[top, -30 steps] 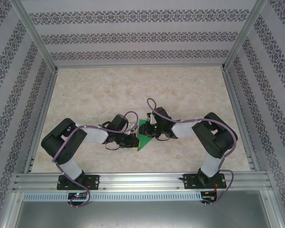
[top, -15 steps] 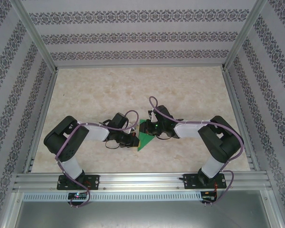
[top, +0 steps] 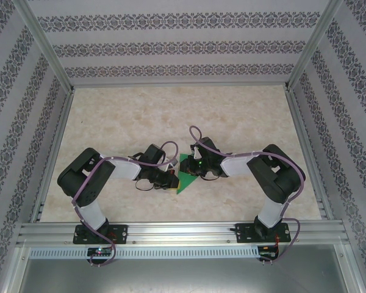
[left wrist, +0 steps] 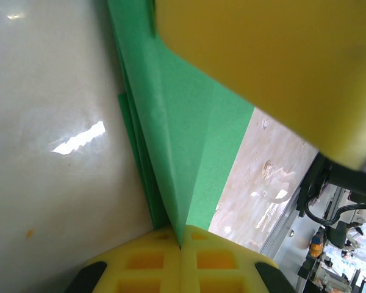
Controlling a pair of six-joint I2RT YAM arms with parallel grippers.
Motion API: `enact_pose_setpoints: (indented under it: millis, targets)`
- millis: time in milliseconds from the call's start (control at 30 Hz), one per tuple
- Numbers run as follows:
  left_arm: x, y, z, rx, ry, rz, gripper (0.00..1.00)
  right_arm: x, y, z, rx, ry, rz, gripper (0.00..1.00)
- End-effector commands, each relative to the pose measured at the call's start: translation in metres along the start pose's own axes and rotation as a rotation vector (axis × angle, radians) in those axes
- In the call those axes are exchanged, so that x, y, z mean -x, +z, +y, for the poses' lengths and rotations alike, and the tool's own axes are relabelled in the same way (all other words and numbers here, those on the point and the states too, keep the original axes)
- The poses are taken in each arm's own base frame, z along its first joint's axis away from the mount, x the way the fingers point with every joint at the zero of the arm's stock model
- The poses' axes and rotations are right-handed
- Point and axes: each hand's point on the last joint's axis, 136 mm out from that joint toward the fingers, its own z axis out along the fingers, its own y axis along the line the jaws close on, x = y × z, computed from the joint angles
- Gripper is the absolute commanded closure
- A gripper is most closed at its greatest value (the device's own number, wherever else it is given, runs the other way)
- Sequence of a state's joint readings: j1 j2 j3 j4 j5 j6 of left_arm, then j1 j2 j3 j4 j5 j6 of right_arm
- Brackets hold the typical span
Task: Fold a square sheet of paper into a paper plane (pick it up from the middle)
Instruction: Fourth fold the wing at the center of the table.
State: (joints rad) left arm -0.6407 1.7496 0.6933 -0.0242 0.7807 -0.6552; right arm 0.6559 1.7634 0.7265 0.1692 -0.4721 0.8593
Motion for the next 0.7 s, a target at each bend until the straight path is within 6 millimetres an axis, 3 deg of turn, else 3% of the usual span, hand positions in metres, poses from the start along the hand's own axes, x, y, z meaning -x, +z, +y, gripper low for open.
enact_pose_setpoints:
  millis: [0,300,667]
  targets:
    - [-0.012,0.014,0.032,0.103,-0.015,0.04,0.96,0.001,0.004,-0.023,-0.085,0.019,-0.01,0.83]
    - [-0.008,0.005,0.02,0.095,0.01,0.014,0.83,-0.007,0.003,-0.038,-0.145,0.022,-0.006,0.85]
    - [0.004,-0.03,-0.008,0.129,0.04,-0.116,0.66,-0.014,0.007,-0.042,-0.132,0.019,-0.006,0.85]
